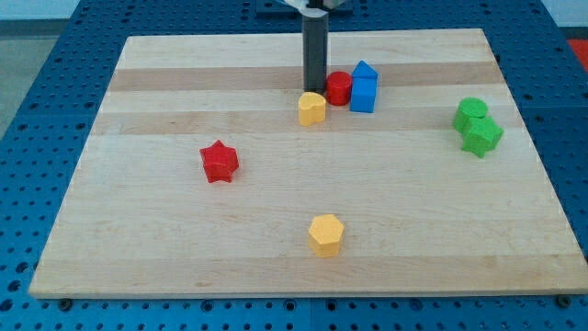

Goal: Push yellow heart towards the bottom center

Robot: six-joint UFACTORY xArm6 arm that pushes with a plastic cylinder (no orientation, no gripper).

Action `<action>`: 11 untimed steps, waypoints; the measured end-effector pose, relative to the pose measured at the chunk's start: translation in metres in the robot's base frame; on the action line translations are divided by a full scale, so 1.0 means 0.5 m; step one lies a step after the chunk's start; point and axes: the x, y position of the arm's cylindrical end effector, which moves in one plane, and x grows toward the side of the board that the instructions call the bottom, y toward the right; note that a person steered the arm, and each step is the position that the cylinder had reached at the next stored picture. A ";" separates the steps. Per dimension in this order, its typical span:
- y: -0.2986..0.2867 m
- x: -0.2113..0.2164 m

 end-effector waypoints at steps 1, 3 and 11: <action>-0.011 0.001; -0.055 0.068; 0.187 0.264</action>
